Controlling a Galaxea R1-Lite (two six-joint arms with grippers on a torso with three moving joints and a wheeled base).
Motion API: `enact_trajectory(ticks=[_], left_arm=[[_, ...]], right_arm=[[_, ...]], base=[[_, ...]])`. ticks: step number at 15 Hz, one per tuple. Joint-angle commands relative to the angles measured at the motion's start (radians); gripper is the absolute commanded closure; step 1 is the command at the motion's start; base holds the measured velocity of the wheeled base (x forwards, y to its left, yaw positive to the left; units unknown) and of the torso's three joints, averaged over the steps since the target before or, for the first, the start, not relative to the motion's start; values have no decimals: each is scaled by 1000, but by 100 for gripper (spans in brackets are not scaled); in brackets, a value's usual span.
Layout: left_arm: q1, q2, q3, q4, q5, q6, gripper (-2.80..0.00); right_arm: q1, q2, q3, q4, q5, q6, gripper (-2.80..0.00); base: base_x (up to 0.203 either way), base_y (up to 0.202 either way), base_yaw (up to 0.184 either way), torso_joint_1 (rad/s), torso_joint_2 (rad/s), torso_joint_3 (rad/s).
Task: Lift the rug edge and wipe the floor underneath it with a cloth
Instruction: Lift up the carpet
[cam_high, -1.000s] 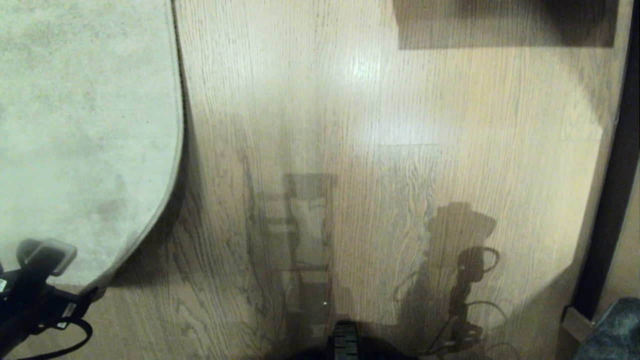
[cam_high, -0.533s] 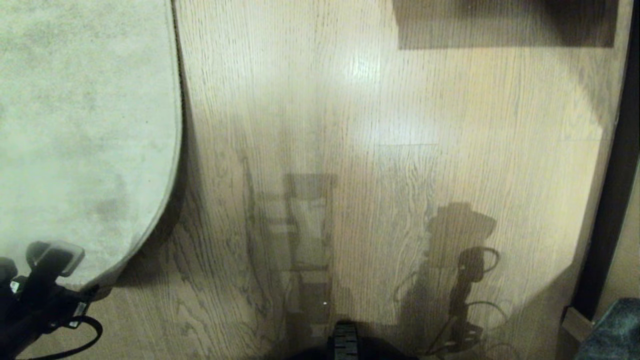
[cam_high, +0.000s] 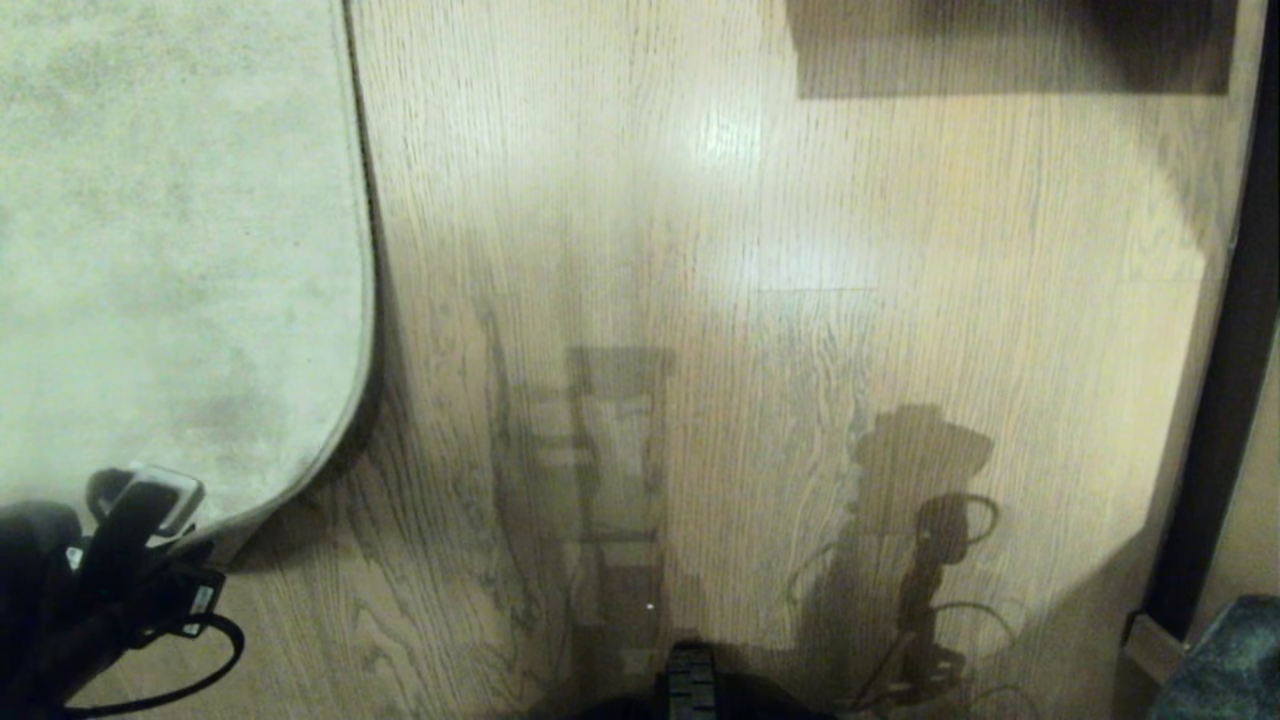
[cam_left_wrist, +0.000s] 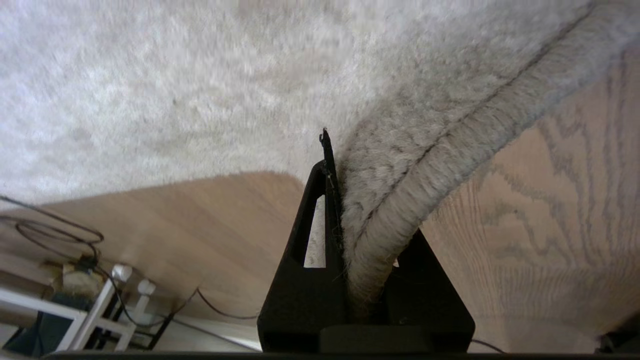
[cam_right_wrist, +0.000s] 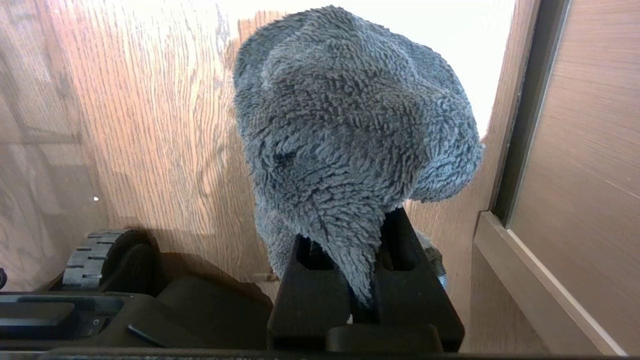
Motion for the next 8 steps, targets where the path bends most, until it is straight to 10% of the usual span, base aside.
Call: enact_trajectory(ticks=[1, 8], left_arm=[[-18, -23, -1, -9, -3, 2, 0], [-48, -156, -12, -1, -2, 0, 0]], right_arm=[[0, 2, 0, 0, 0, 0, 0], [0, 2, 0, 0, 0, 0, 0]], base=[[0, 0, 0, 0, 0, 0], [0, 0, 0, 0, 0, 0]])
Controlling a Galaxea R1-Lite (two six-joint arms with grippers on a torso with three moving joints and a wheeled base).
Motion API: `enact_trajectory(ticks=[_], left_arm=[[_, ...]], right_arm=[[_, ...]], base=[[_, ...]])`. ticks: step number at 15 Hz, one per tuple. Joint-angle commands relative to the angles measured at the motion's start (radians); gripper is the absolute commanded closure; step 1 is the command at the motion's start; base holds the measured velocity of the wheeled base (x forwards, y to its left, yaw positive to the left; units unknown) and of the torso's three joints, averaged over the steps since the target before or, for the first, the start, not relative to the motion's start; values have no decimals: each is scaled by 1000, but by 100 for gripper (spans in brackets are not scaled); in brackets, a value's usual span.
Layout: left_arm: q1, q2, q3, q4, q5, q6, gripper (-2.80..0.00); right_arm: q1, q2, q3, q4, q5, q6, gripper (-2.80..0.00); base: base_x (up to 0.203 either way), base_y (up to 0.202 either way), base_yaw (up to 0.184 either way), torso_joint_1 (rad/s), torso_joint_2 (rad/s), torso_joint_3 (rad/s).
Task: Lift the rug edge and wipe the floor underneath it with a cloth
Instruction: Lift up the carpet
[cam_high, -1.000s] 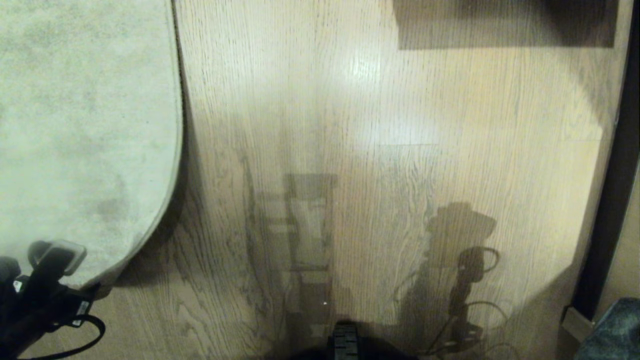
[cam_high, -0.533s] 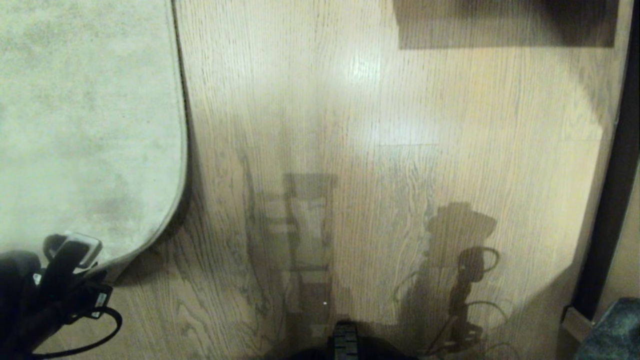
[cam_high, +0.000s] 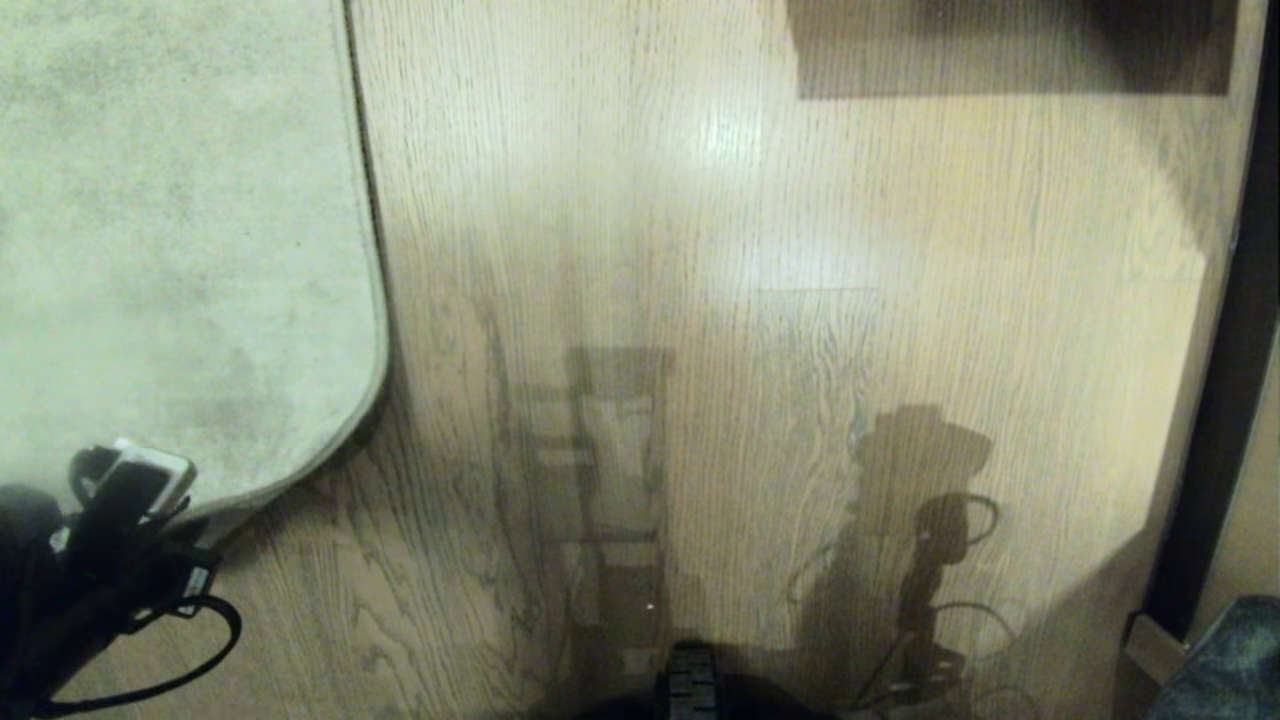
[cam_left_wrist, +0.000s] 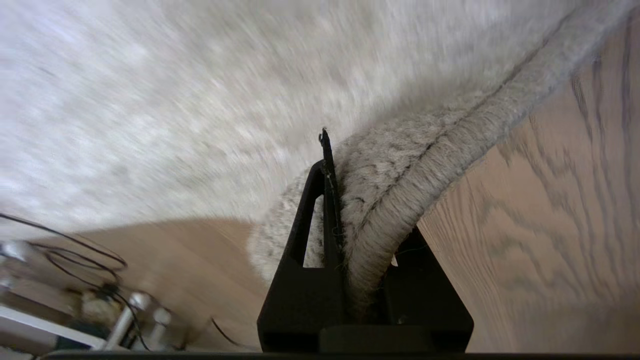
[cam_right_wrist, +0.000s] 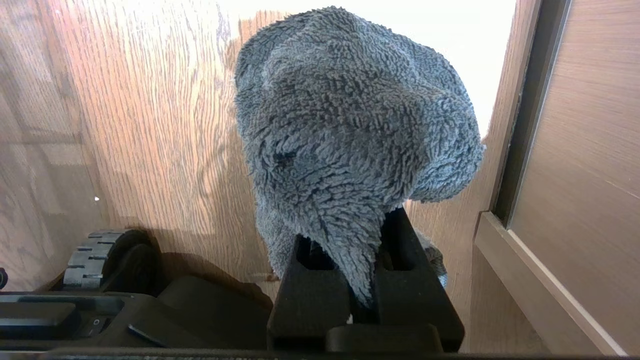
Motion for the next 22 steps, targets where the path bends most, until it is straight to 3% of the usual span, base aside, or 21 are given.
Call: enact_trajectory(ticks=[1, 10, 14, 17, 22], left_arm=[[1, -64, -22, -8, -3, 3, 0], [57, -165, -93, 5, -27, 6, 0], [125, -338, -103, 198, -21, 4, 0], [232, -438, -159, 408, -31, -5, 0], [311, -425, -223, 428, -84, 27, 0]], right_arm=[[0, 2, 0, 0, 0, -1, 0], [0, 2, 0, 1, 0, -1, 0], [0, 2, 0, 1, 0, -1, 0], [0, 2, 0, 1, 0, -1, 0], [0, 2, 0, -1, 0, -1, 0]], base=[[0, 0, 0, 0, 0, 0], [0, 0, 0, 0, 0, 0], [0, 0, 0, 0, 0, 0], [0, 0, 0, 0, 0, 0], [0, 0, 0, 0, 0, 0]])
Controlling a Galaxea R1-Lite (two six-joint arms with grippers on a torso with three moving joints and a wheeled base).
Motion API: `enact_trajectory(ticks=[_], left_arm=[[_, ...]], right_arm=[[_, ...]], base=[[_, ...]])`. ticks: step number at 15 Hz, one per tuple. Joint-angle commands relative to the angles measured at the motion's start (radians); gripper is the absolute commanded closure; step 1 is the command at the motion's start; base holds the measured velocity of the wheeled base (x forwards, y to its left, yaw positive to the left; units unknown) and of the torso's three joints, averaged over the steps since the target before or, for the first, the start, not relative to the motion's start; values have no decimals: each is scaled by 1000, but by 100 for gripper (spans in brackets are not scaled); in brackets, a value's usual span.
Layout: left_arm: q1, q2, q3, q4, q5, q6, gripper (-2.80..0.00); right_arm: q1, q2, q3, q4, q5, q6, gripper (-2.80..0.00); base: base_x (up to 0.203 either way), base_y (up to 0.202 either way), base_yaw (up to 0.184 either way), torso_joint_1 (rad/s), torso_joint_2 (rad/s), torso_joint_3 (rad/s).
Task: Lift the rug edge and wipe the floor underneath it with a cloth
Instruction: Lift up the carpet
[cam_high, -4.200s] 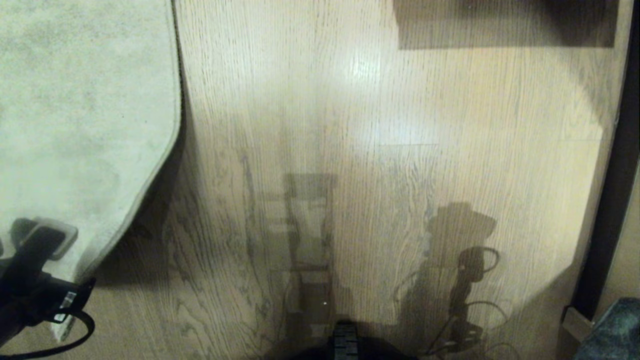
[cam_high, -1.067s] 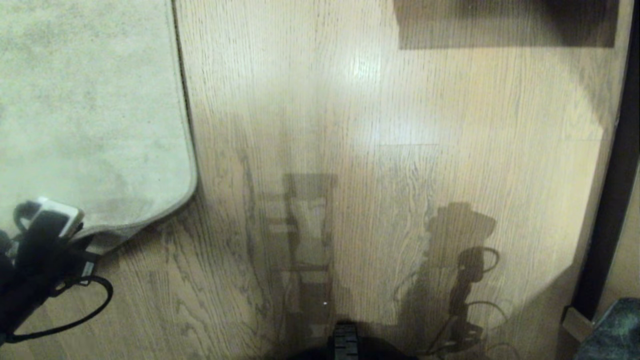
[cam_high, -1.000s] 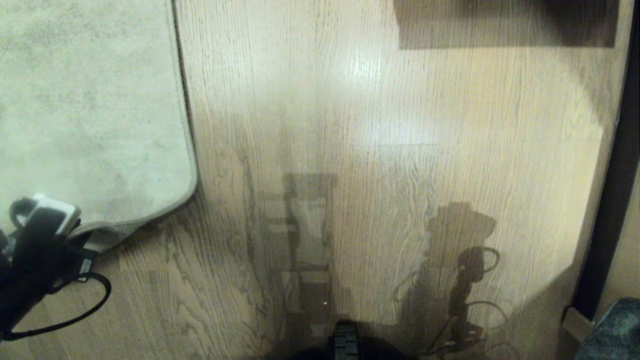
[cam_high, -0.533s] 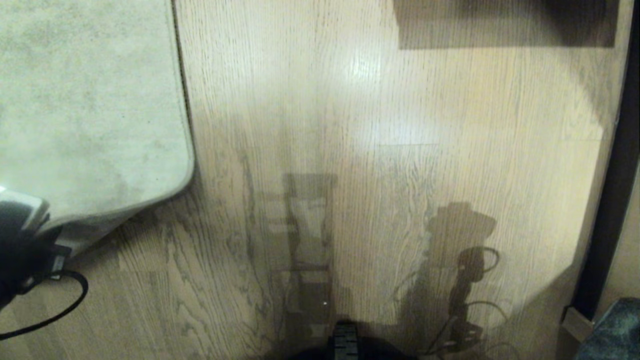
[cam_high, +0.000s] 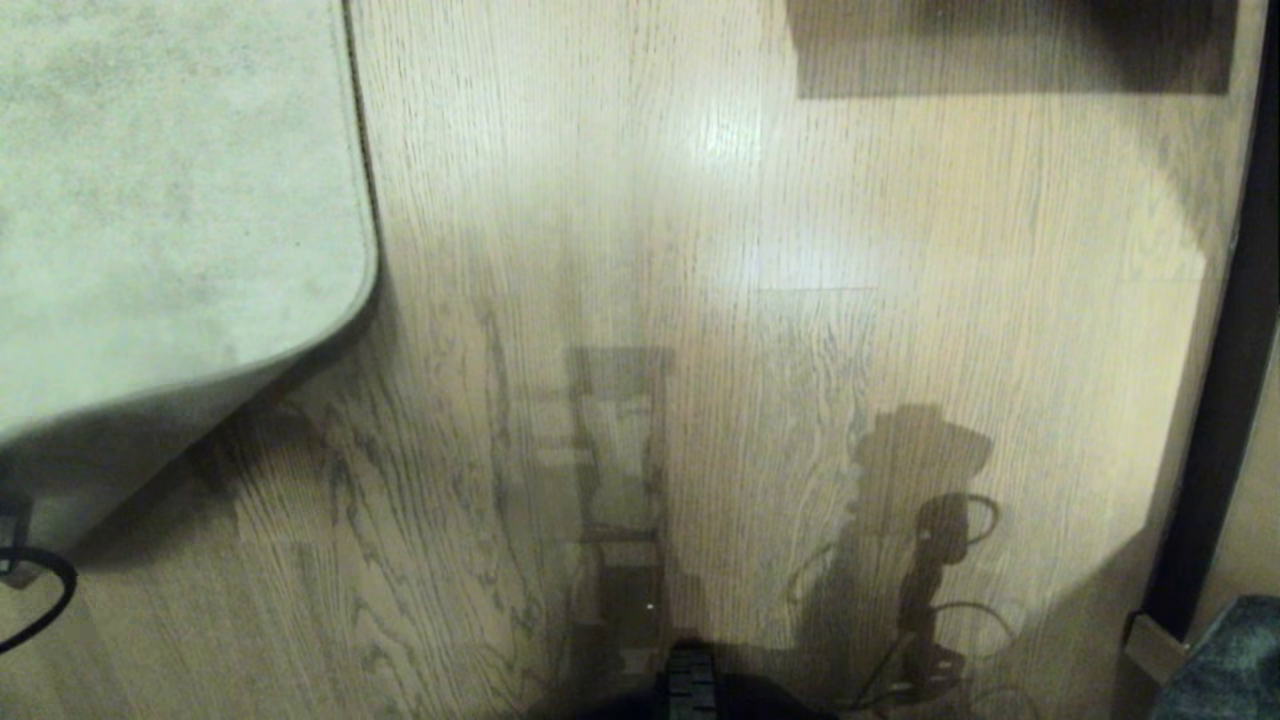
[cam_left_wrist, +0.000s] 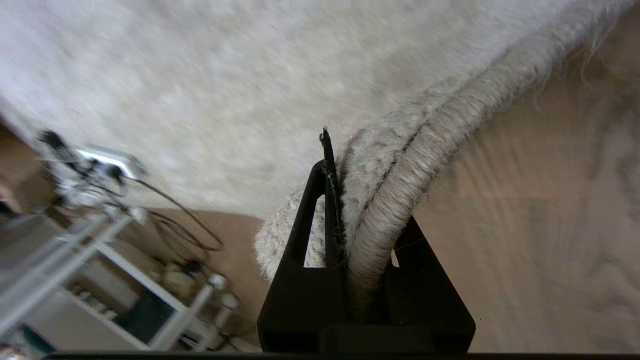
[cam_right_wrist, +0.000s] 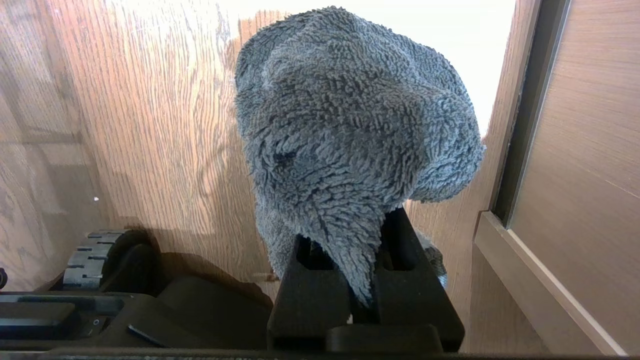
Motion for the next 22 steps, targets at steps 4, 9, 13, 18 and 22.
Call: enact_trajectory(ticks=[4, 9, 13, 18, 22], left_arm=[[60, -7, -17, -12, -4, 10, 0], [76, -10, -8, -12, -4, 9, 0], [76, -20, 17, -14, -4, 9, 0], [76, -24, 28, -13, -4, 9, 0], [75, -36, 48, -12, -3, 9, 0]], right_arm=[[0, 2, 0, 0, 0, -1, 0], [0, 2, 0, 0, 0, -1, 0], [0, 2, 0, -1, 0, -1, 0], [0, 2, 0, 0, 0, -1, 0], [0, 2, 0, 0, 0, -1, 0]], base=[[0, 0, 0, 0, 0, 0], [0, 0, 0, 0, 0, 0], [0, 0, 0, 0, 0, 0], [1, 14, -5, 0, 1, 0], [1, 164, -7, 4, 0, 2]])
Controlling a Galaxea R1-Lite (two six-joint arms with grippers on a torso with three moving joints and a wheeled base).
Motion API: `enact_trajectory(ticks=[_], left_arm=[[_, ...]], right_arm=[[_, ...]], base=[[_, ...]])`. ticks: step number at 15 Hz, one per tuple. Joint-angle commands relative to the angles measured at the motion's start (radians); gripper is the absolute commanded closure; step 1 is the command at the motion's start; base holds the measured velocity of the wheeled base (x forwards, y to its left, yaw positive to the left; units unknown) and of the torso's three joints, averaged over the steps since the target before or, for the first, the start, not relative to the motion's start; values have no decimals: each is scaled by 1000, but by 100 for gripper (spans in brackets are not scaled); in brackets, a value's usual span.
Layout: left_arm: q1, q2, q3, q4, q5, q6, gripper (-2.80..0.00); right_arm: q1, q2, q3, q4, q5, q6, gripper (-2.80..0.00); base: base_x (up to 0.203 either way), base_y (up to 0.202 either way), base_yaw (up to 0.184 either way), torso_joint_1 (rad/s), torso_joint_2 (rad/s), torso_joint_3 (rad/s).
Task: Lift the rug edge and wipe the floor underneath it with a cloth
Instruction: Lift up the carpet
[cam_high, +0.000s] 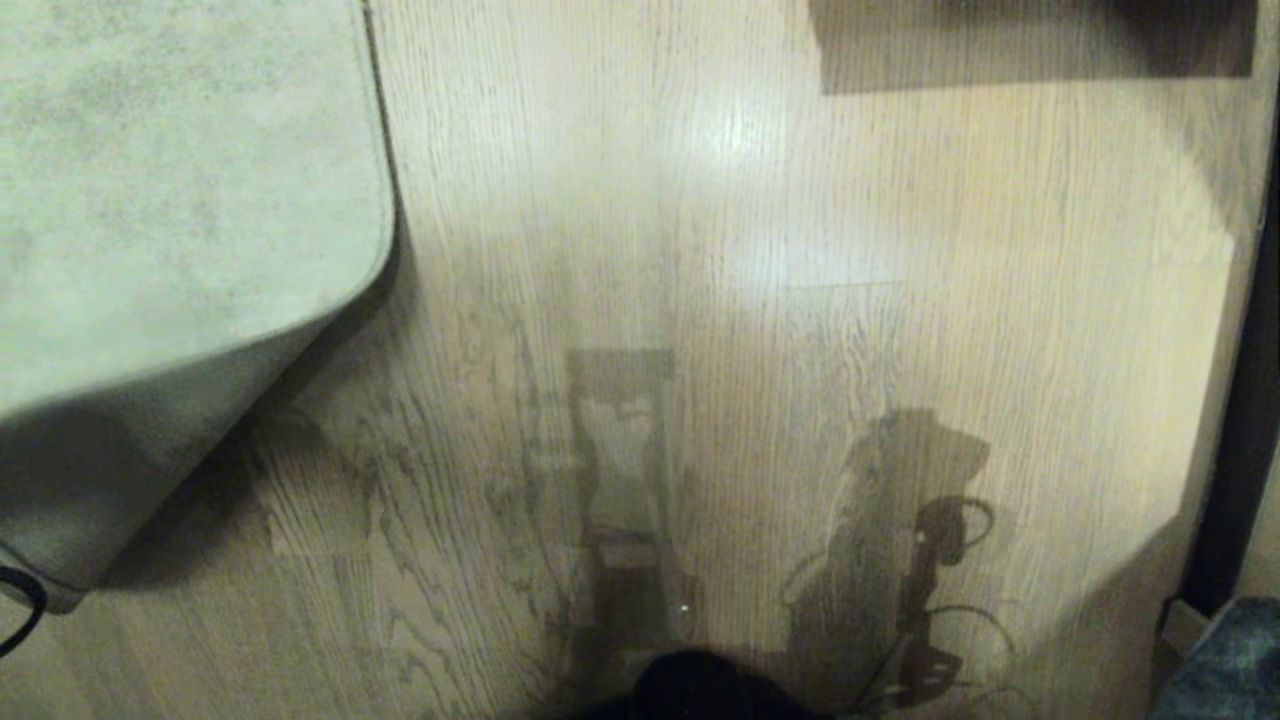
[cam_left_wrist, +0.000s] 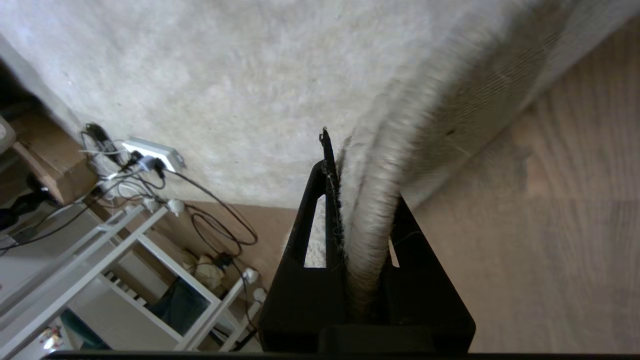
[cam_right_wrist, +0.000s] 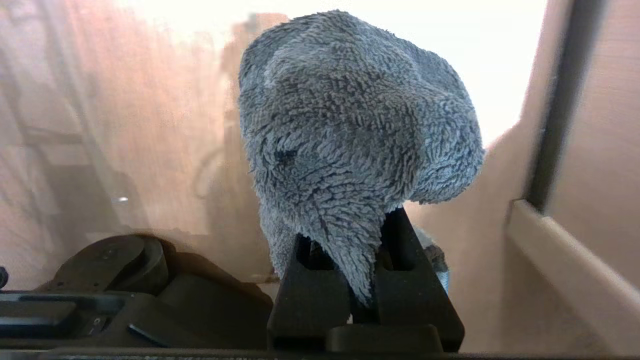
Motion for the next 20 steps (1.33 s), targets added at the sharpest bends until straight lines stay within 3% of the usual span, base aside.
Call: enact_trajectory(ticks=[1, 14, 20], left_arm=[[-1, -3, 5, -4, 1, 3, 0], [1, -13, 19, -4, 1, 3, 0], [1, -15, 36, -6, 0, 3, 0]], right_arm=[[1, 2, 0, -2, 0, 0, 0], [1, 2, 0, -2, 0, 0, 0], [1, 2, 0, -1, 0, 0, 0]], base=[[0, 194, -2, 1, 2, 2], [0, 190, -2, 1, 2, 2], [0, 18, 0, 0, 0, 0]])
